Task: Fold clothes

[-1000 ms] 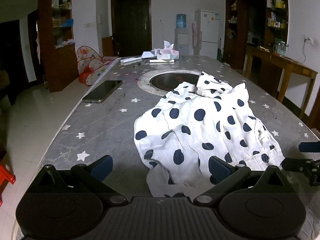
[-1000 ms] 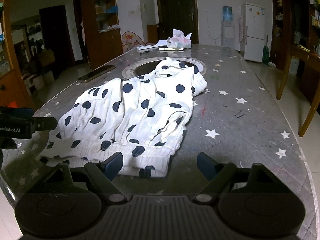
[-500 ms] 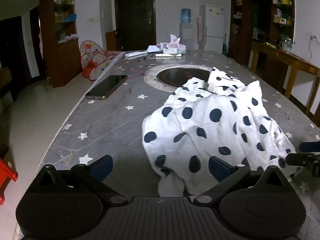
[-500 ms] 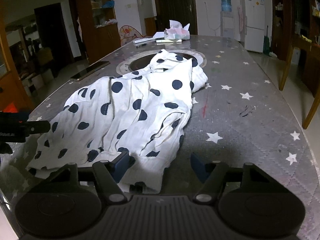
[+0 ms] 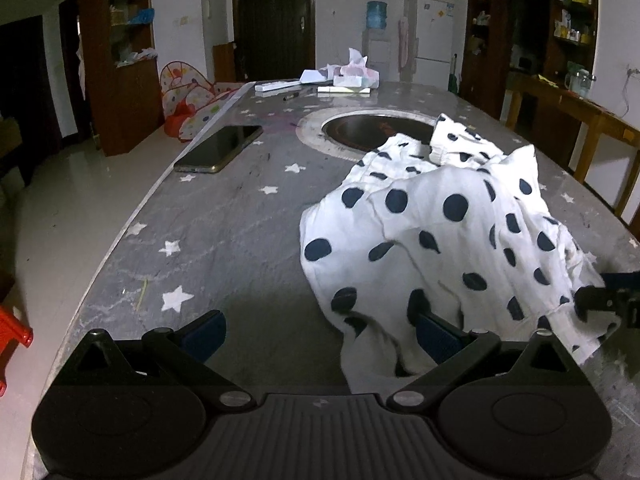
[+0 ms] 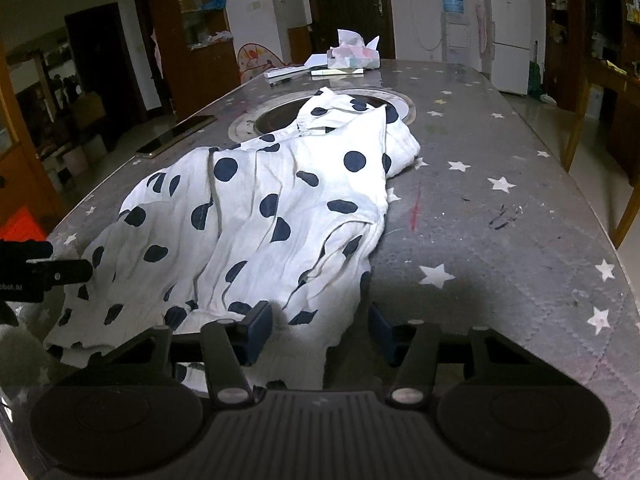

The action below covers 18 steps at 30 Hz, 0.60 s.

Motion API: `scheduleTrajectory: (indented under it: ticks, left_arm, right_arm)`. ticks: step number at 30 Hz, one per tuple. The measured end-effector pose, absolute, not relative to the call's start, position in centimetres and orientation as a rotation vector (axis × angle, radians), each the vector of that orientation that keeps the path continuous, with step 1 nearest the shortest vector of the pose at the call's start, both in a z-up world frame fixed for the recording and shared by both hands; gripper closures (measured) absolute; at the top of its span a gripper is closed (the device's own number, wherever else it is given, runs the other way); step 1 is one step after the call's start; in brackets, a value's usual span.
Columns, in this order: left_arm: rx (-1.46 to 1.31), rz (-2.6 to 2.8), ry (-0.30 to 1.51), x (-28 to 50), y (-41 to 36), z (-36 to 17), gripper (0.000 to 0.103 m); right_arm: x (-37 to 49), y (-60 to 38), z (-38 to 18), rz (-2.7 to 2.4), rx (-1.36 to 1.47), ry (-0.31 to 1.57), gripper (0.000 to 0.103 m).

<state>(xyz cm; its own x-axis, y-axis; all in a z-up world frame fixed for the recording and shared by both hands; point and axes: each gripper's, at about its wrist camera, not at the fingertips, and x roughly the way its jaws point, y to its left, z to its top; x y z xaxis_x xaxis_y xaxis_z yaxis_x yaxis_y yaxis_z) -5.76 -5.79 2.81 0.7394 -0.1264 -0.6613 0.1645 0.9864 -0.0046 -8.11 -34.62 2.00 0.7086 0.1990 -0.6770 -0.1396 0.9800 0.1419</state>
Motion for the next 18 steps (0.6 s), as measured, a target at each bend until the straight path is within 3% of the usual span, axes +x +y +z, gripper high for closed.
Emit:
scheduleTrajectory:
  ticks: [2,6,7,10,12,18]
  left_arm:
    - [0.047,-0.173,0.739,-5.6,-5.8,2.5,0.013]
    - [0.036,-0.205,0.767,-5.3,-5.8,1.9,0.041]
    - [0.045,-0.22,0.762,-5.4,-6.0,2.0,0.055]
    - [0.056,-0.285,0.763,-5.6,-6.4,2.2,0.086]
    - [0.076,-0.318,0.759,-5.9,-6.7,2.5,0.092]
    - [0.132,-0.429,0.761,-7.9,-6.6,3.2,0.096]
  right_arm:
    - [-8.0,-34.7,2.0,0.205,0.1,0.765,0.07]
    - [-8.3,-34.7,2.1,0.213,0.107,0.764,0.083]
    - [-8.4,-34.6,2.1,0.211,0.104,0.762,0.09]
    - [-9.0,-34.7,2.4,0.215,0.101,0.759,0.094]
    - [-9.6,-34.7,2.6,0.232,0.1,0.764,0.094]
    - [-12.4,-35.1,3.7,0.291,0.08,0.788,0.095]
